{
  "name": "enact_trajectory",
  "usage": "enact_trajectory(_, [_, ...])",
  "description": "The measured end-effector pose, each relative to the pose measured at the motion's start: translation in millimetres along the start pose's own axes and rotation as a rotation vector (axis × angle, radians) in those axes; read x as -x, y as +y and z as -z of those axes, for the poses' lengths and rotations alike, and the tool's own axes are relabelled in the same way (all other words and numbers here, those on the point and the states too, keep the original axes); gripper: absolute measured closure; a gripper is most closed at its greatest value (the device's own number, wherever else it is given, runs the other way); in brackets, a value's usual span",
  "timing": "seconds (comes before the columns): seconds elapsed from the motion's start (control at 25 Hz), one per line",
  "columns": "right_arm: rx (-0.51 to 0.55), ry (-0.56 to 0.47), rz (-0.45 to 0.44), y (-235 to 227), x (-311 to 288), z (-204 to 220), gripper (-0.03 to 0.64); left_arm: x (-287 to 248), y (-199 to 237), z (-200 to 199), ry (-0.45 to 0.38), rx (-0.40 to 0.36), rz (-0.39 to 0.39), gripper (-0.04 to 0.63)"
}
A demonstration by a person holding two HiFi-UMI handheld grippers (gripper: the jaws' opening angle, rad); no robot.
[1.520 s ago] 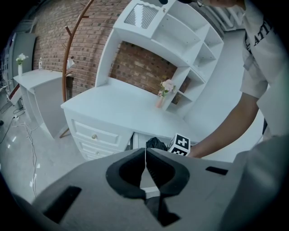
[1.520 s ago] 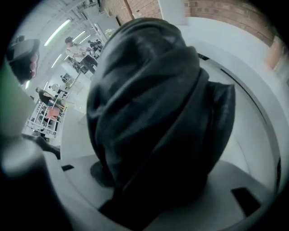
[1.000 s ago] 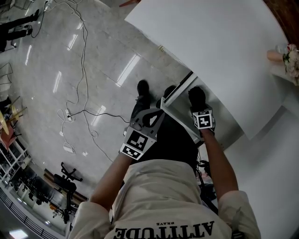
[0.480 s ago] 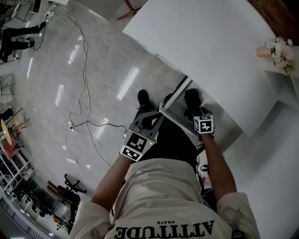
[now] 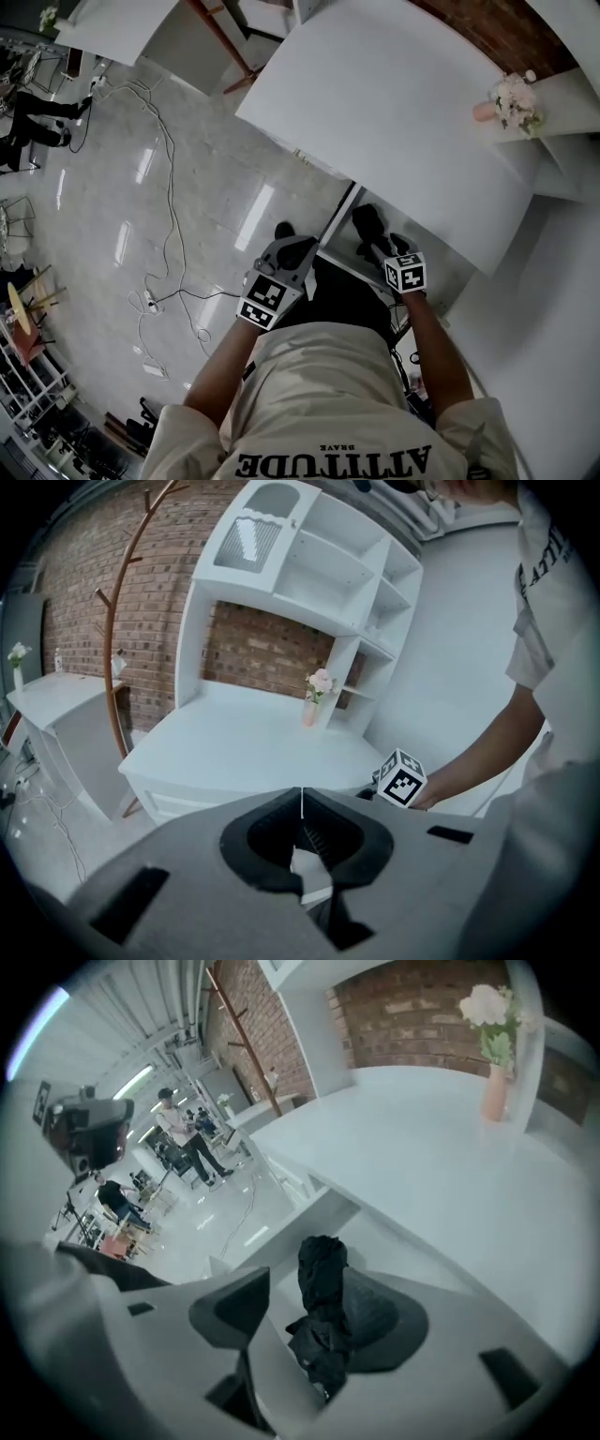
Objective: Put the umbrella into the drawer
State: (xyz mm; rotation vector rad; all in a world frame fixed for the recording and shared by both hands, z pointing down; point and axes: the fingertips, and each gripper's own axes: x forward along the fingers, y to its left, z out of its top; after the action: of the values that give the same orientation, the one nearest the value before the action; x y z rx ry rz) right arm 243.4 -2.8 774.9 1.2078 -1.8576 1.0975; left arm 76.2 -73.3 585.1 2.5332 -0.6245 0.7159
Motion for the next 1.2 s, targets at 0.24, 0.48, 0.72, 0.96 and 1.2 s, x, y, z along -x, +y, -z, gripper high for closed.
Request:
enact_trajectory(0.24, [-0.097,-0.114,-0.045,22,29,-23,0.450,16,6,-21,-0.028,-0.057,0.033,0.569])
enact_trajectory(0.48, [-0.216,-0.241,-0.063,64,48,-34,0.559,53,18,-18,-0.073,-0.059,0.072,0.569])
enact_trajectory(0.72, [-0.305,-0.343,-0.058,124,64,-30,0.575,102,33,10,-0.064,-0.044,0.123,0.569])
enact_trajectory(0.96, [-0.338,-0.434,0.016,153,94,-33,0.581,144,51,38,-0.062,-0.053,0.151,0.569])
enact_trajectory(1.2, [-0.387,-0.605,0.032,182,138,-48,0.586,177,68,55,-0.064,-0.074,0.184,0.569])
